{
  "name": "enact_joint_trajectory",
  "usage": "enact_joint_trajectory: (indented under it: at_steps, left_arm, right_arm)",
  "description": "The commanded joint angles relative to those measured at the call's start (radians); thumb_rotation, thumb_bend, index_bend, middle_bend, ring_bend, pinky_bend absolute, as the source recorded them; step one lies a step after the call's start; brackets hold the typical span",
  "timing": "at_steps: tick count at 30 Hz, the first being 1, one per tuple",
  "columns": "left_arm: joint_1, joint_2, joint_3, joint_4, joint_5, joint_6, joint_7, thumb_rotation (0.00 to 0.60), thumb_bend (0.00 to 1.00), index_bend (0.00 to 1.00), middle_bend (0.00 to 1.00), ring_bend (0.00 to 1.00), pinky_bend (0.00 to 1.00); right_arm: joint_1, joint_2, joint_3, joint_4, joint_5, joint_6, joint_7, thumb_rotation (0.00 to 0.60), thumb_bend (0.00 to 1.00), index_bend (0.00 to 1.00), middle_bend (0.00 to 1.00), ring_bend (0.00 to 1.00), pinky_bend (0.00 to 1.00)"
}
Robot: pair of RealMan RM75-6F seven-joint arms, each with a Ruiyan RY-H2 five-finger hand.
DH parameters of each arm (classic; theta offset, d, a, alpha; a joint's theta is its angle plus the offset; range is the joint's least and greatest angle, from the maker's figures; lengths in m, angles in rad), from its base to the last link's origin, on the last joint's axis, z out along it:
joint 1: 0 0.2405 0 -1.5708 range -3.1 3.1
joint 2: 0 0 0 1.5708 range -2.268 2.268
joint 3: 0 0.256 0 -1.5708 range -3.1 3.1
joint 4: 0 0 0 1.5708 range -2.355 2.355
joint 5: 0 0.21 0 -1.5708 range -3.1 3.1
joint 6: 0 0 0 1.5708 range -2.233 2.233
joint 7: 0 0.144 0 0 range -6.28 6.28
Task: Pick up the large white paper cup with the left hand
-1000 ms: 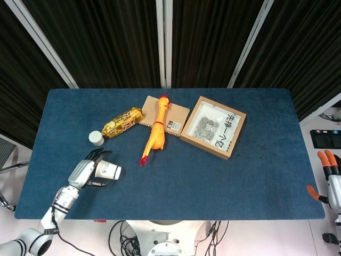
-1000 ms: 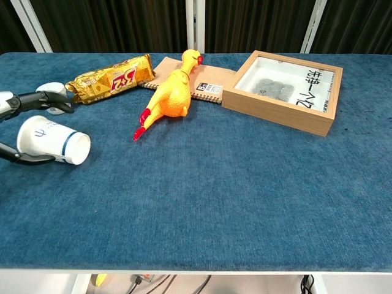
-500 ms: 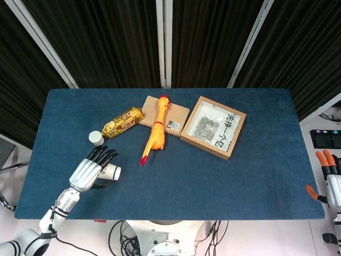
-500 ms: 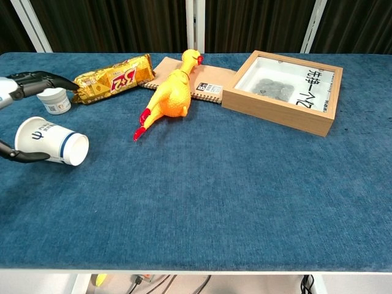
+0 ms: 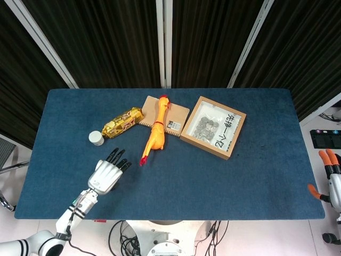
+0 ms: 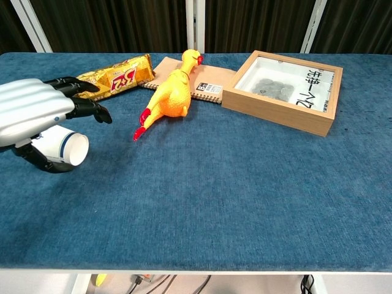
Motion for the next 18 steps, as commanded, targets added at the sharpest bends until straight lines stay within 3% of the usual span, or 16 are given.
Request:
enact_joint_trajectory:
  at_steps: [1, 18]
  left_arm:
    - [-0.003, -0.005, -0.011, -0.014, -0.037, -0.013, 0.029, 0.6, 0.17, 0.26, 0.28, 0.0, 0.0]
    - [-0.031, -0.017, -0.011, 0.023, -0.075, -0.033, 0.08, 0.6, 0.18, 0.4, 0.42, 0.01, 0.0]
  right_arm:
    - [0.0, -0.002, -0.001, 0.007, 0.002, -0.004, 0.005, 0.6, 0.18, 0.0, 0.0, 0.0, 0.0]
    - [0.003, -0.015, -0.006, 0.026, 0.007, -0.021, 0.009, 0.6, 0.18, 0.0, 0.0, 0.0, 0.0]
